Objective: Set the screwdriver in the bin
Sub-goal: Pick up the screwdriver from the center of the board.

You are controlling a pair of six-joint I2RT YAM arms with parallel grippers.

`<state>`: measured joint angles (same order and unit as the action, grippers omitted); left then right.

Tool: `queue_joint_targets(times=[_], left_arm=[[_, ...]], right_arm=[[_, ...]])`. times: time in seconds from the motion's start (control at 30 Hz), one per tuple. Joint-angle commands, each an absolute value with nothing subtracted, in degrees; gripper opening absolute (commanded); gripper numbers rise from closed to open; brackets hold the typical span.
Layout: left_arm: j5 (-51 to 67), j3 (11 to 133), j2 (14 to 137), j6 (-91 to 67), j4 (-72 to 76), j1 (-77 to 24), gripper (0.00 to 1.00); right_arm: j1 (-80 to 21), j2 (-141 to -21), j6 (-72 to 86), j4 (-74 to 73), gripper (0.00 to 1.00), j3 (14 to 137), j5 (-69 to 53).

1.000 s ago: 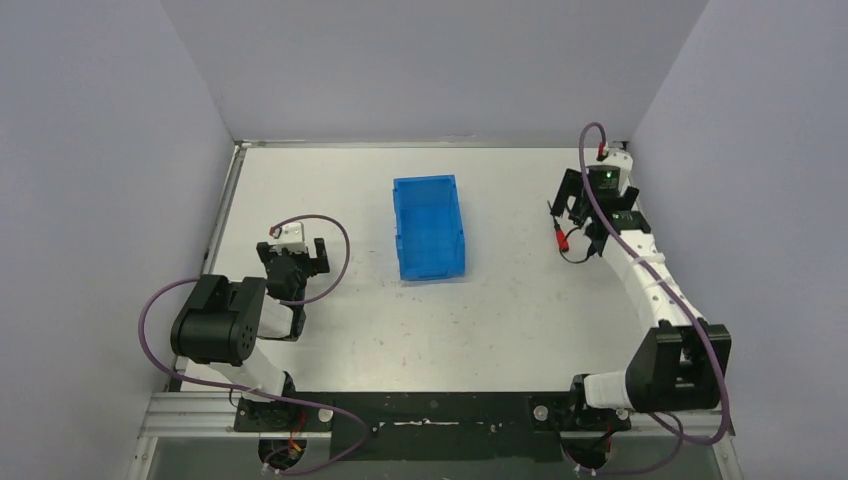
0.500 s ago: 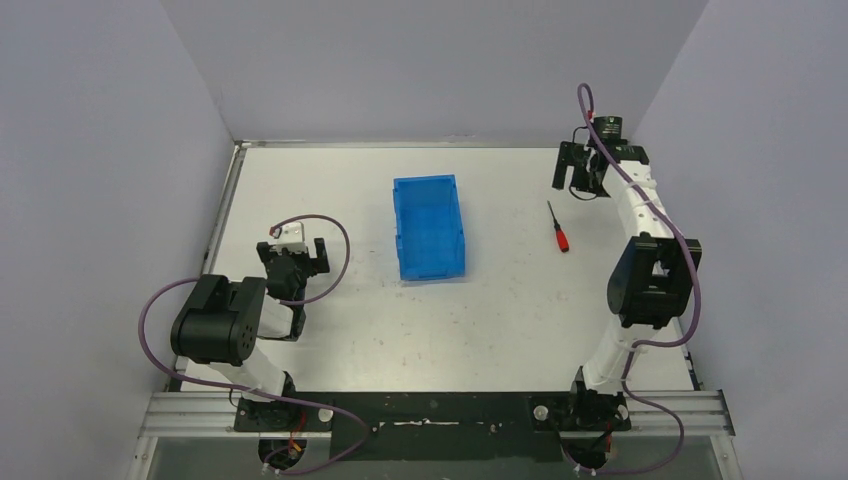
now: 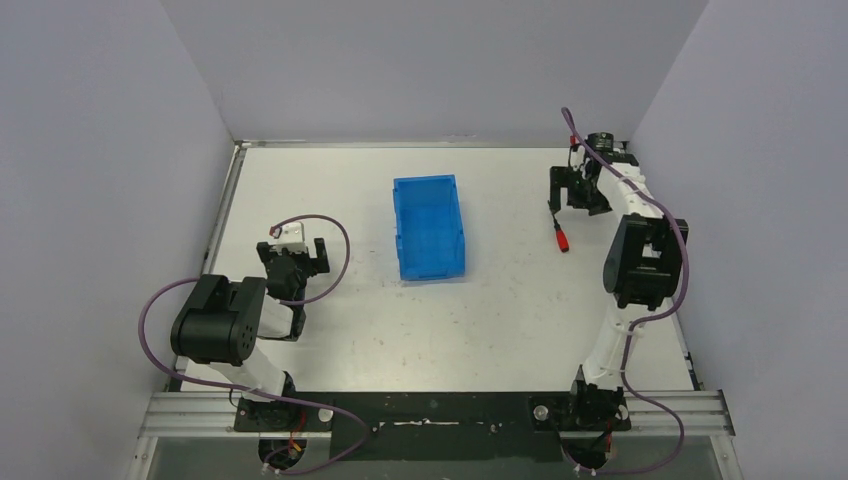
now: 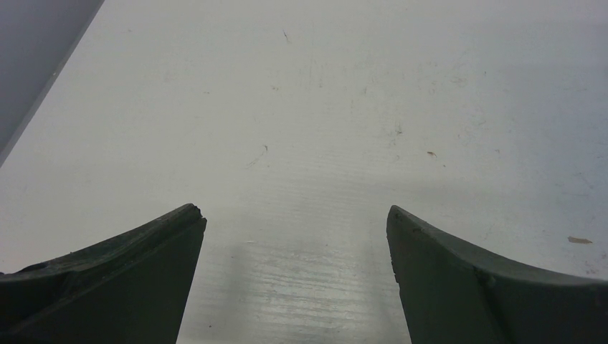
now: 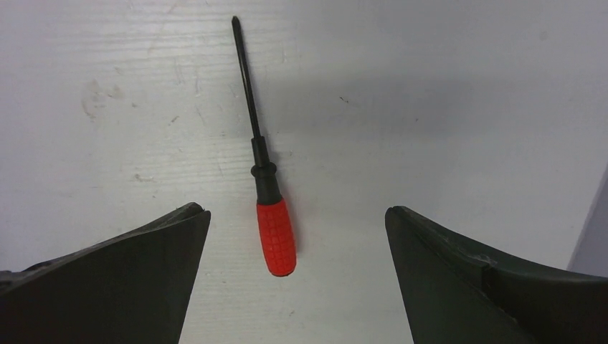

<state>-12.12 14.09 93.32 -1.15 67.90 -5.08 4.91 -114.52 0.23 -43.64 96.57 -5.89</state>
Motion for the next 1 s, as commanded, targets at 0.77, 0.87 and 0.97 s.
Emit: queue_joint_targets(times=[0.77,0.87,0.97], left_arm=[[-11.85,14.57,92.2,-1.67,69.35,-4.75,0.97],[-11.82,14.59,92.24,-1.73,69.39,-4.72,0.97],[-11.82,14.59,92.2,-1.68,69.37,-4.69,0.97]], right_arm=[[4.83,-124.27,-4.13,-45.95,0.94,94.6,-6.63],[4.75,-124.43,-4.26,-46.14,0.86,94.4,-6.64],[4.75,-124.29,-4.26,-45.92,0.62,93.78,-7.3]])
